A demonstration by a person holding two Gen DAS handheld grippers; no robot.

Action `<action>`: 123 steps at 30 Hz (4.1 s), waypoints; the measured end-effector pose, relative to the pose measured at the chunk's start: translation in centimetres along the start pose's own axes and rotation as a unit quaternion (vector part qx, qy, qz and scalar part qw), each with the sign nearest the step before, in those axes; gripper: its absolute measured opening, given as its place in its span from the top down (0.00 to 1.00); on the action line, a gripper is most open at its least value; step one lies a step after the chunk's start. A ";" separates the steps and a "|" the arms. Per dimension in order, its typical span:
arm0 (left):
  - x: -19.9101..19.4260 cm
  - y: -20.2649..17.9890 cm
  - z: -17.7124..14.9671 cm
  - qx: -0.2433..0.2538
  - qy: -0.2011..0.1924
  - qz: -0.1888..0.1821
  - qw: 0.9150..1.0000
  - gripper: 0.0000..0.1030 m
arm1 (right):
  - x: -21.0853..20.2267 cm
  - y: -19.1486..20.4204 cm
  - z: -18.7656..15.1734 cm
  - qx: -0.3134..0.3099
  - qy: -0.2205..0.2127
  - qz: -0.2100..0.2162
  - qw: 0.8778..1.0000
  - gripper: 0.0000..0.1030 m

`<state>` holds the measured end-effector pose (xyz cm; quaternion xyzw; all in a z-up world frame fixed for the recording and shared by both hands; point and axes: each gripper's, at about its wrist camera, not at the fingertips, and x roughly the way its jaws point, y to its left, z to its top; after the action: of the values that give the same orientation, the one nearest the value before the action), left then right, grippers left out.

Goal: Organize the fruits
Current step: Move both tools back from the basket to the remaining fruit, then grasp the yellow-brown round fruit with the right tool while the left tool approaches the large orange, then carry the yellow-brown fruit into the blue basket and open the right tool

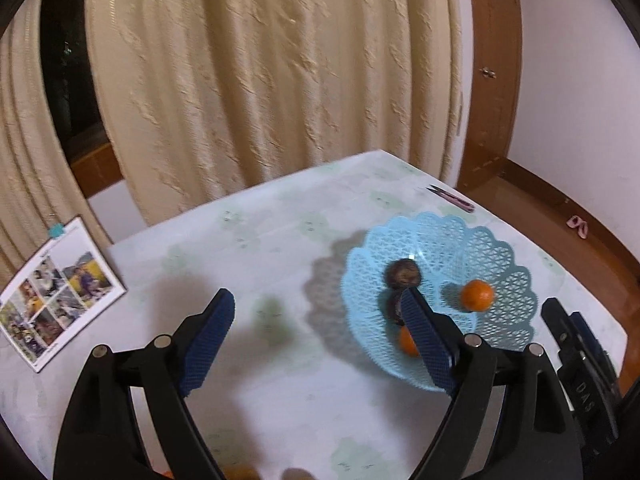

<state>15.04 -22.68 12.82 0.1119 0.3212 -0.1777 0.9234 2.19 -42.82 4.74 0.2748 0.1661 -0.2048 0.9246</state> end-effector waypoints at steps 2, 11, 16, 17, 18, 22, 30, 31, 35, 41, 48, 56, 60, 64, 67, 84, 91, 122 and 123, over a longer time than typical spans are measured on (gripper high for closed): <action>-0.5 0.6 -0.3 -0.002 -0.005 0.010 1.000 0.18 | -0.1 0.3 -0.1 -0.007 -0.002 0.002 1.000 0.23; -2.8 3.6 -1.8 -0.013 -0.032 0.062 0.997 0.18 | 0.1 1.7 -0.7 -0.042 0.002 0.011 0.999 0.22; -4.2 5.5 -2.7 -0.026 -0.040 0.072 0.996 0.14 | 0.0 2.6 -1.1 -0.063 0.003 0.015 0.998 0.22; -4.5 5.9 -2.9 -0.028 -0.040 0.074 0.996 0.14 | 0.0 2.8 -1.2 -0.068 0.003 0.017 0.998 0.20; -4.7 6.3 -3.2 -0.030 -0.040 0.076 0.996 0.14 | -0.1 2.9 -1.4 -0.072 0.003 0.018 0.997 0.16; -5.8 8.7 -4.7 -0.041 -0.033 0.086 0.995 0.14 | -0.4 3.7 -1.9 -0.087 0.007 0.026 0.996 0.16; -6.5 13.2 -8.8 -0.081 0.006 0.099 0.992 0.14 | -0.9 5.0 -3.2 -0.110 0.028 0.046 0.992 0.16; -6.5 13.7 -9.4 -0.087 0.011 0.100 0.991 0.14 | -1.0 5.2 -3.4 -0.114 0.031 0.049 0.992 0.16; -6.3 14.8 -11.2 -0.103 0.032 0.092 0.990 0.14 | -1.1 5.9 -3.9 -0.120 0.047 0.061 0.990 0.16; -5.5 15.3 -13.4 -0.105 0.057 0.087 0.989 0.14 | -1.7 7.6 -4.8 -0.141 0.068 0.089 0.984 0.16; -4.5 14.8 -15.9 -0.097 0.081 0.066 0.990 0.14 | -1.3 10.3 -7.1 -0.179 0.150 0.157 0.959 0.16; -3.4 14.2 -17.2 -0.097 0.100 0.027 0.990 0.23 | -1.4 12.2 -9.7 -0.220 0.198 0.184 0.937 0.16; -2.8 14.0 -17.5 -0.099 0.105 0.013 0.989 0.29 | -1.5 12.5 -10.3 -0.223 0.212 0.193 0.932 0.16; -2.9 14.3 -17.6 -0.109 0.101 -0.007 0.989 0.38 | -1.4 12.8 -10.9 -0.229 0.225 0.200 0.926 0.16; -2.9 14.5 -17.6 -0.117 0.102 -0.024 0.988 0.41 | -1.2 13.0 -11.2 -0.231 0.236 0.207 0.921 0.16; -4.1 14.6 -17.6 -0.104 0.081 -0.010 0.991 0.41 | 0.0 16.4 -15.0 -0.343 0.281 0.181 0.878 0.60; -4.3 15.0 -17.7 -0.107 0.076 -0.009 0.991 0.41 | 0.0 15.9 -14.4 -0.334 0.277 0.176 0.884 0.71; -3.8 13.8 -17.8 -0.084 0.097 -0.027 0.991 0.41 | -1.7 13.2 -9.2 -0.259 0.212 0.187 0.924 0.71; -3.4 13.7 -17.7 -0.084 0.098 -0.032 0.991 0.42 | -1.7 12.9 -8.9 -0.255 0.210 0.186 0.925 0.71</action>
<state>8.20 -3.64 2.66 0.0404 0.4276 -0.1672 0.8874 5.05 -27.30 4.07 0.0924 0.3486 0.0824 0.9291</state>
